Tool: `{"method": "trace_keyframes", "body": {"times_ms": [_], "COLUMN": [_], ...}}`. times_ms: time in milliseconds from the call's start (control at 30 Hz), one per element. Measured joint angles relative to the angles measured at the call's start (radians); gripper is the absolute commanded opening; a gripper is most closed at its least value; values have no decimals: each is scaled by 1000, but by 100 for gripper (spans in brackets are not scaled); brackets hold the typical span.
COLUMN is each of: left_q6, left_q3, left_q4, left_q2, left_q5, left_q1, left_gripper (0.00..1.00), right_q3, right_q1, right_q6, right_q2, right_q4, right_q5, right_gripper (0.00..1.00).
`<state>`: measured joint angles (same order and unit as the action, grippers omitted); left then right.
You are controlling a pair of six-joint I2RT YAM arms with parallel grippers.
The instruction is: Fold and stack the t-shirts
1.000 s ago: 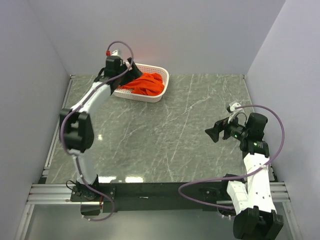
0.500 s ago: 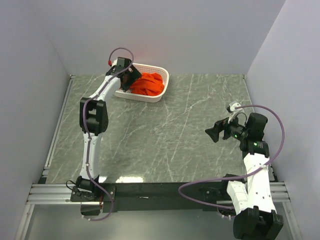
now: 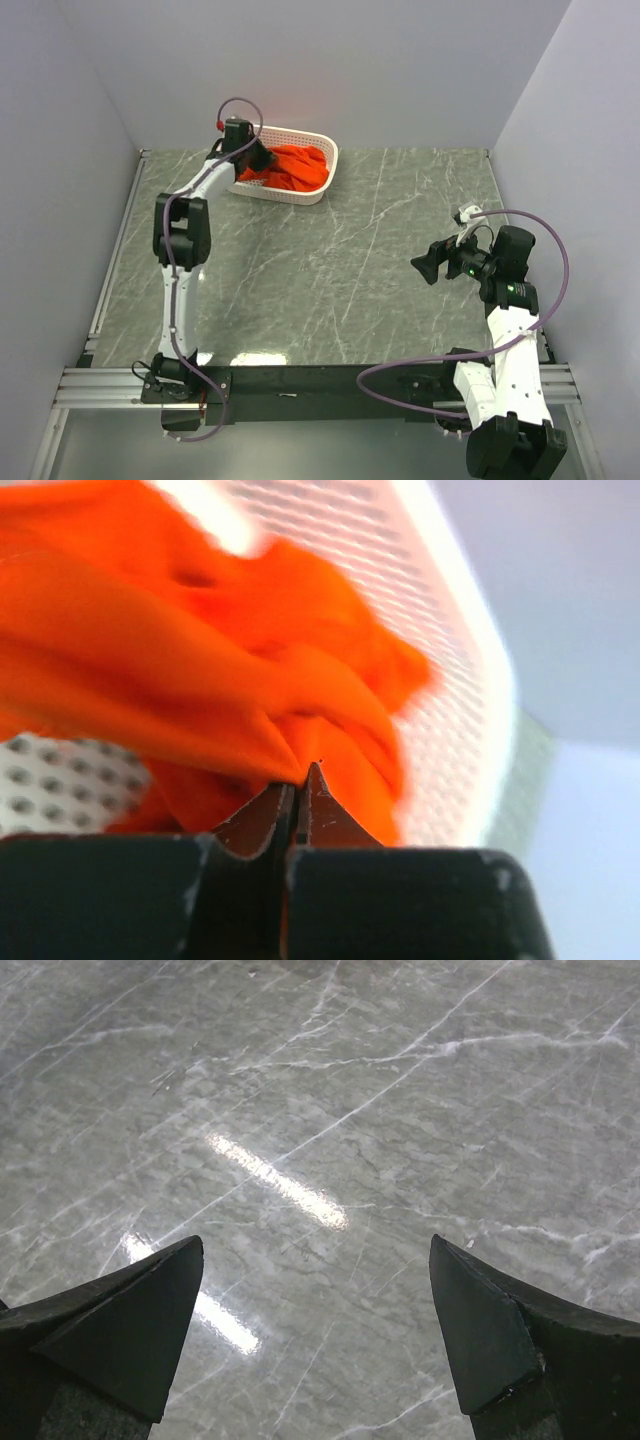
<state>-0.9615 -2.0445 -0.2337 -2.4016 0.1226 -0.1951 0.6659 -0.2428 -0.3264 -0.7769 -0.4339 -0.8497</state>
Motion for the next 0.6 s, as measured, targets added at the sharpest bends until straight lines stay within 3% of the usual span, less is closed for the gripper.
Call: {"method": "trace_keyframes", "body": {"times_ms": [267,467,600], "left_q6": [61,119,152], "left_q3": [189,233,239], "left_q4": [253,360,401], "left_q2": [388,738,871], "left_q5": [255,357,396], "left_q1": [-21,-122,-206], "left_gripper": [0,0,0], "right_q3": [0,0,0], "right_q1": [0,0,-2], "right_q6": [0,0,0], "right_q2": [0,0,0], "right_q4": [-1,-1,-1], "right_q5": [11,23,34], "right_gripper": [100,100,100]}}
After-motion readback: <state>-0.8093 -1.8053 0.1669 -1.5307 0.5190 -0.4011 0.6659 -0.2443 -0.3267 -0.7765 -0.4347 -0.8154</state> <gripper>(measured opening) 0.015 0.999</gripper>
